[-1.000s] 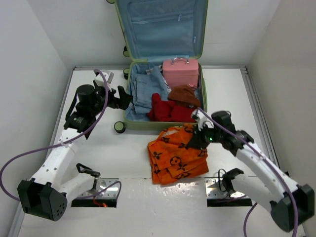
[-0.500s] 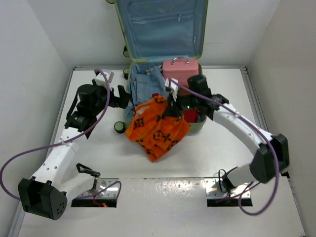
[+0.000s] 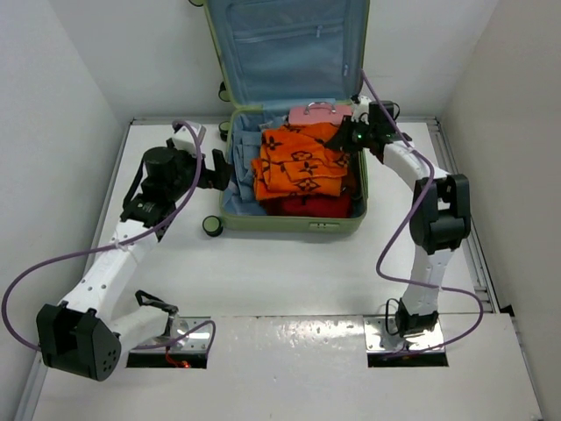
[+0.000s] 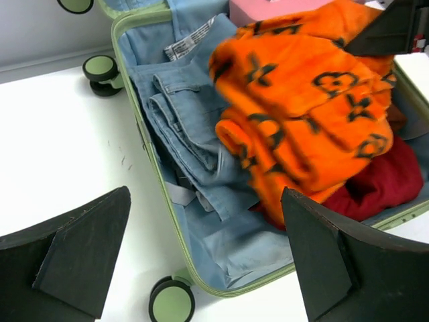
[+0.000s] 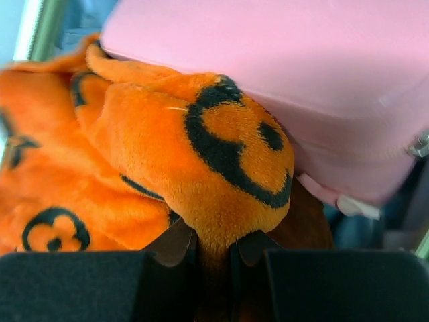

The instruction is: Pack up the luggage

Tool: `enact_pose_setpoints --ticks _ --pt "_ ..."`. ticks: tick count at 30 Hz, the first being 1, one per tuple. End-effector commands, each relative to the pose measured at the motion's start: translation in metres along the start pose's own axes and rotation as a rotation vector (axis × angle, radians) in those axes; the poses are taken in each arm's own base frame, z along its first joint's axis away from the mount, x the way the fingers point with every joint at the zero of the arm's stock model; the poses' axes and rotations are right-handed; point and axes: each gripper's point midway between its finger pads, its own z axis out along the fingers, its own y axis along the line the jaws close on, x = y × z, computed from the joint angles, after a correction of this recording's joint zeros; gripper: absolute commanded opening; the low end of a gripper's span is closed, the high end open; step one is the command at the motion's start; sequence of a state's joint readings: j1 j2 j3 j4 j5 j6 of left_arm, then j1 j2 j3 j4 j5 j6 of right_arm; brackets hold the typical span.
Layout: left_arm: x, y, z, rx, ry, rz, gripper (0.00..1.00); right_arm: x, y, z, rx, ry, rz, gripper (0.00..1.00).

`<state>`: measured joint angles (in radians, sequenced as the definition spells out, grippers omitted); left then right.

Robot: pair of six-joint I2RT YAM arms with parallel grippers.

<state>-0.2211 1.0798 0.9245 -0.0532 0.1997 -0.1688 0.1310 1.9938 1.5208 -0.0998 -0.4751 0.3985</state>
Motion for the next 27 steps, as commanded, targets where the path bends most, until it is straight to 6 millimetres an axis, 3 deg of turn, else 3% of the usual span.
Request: enact_pose_setpoints --ticks 1,3,9,12,14,15,16,19,21,22,24,25,26,27 --pt "-0.027 0.001 0.001 -0.011 -0.075 0.032 1.00 -0.024 -0.006 -0.014 0.096 -0.062 -0.004 0.00" --pt "-0.024 0.005 0.003 -0.021 -0.067 0.028 1.00 0.001 -0.013 -0.018 0.118 0.020 0.042 0.00" --pt "-0.019 0.015 0.012 -0.072 -0.057 -0.005 1.00 0.061 0.010 -0.027 0.062 0.224 0.021 0.01" --pt "-0.023 0.021 0.015 -0.090 -0.060 -0.006 1.00 0.060 0.013 -0.031 0.062 0.258 0.033 0.10" --pt "-0.028 0.025 0.017 -0.114 -0.069 -0.006 1.00 0.055 0.015 -0.036 0.063 0.267 0.006 0.24" --pt "-0.031 0.029 0.020 -0.124 -0.070 -0.028 1.00 0.051 0.014 -0.038 0.069 0.253 -0.001 0.33" --pt "-0.036 0.037 0.021 -0.142 -0.078 -0.045 1.00 0.037 0.016 -0.045 0.070 0.214 -0.012 0.49" --pt "-0.056 0.058 0.028 -0.170 -0.110 -0.130 1.00 0.000 0.020 -0.060 0.061 0.113 -0.039 0.72" --pt "-0.071 0.066 0.035 -0.152 -0.138 -0.160 1.00 -0.033 0.030 -0.072 0.020 0.015 -0.040 0.75" --pt "-0.094 0.068 0.037 -0.139 -0.182 -0.160 1.00 -0.045 0.027 -0.080 0.006 -0.020 -0.028 0.77" --pt "-0.097 0.081 0.058 -0.134 -0.164 -0.166 1.00 -0.087 0.036 -0.094 -0.019 -0.168 -0.057 0.79" --pt "-0.127 0.087 0.060 -0.130 -0.218 -0.150 1.00 -0.100 0.028 -0.103 -0.014 -0.215 -0.047 0.79" --pt "-0.135 0.091 0.068 -0.118 -0.219 -0.165 1.00 -0.131 0.034 -0.111 -0.037 -0.330 -0.107 0.81" --pt "-0.125 0.106 0.091 -0.125 -0.188 -0.190 1.00 -0.140 0.035 -0.113 -0.047 -0.364 -0.084 0.81"
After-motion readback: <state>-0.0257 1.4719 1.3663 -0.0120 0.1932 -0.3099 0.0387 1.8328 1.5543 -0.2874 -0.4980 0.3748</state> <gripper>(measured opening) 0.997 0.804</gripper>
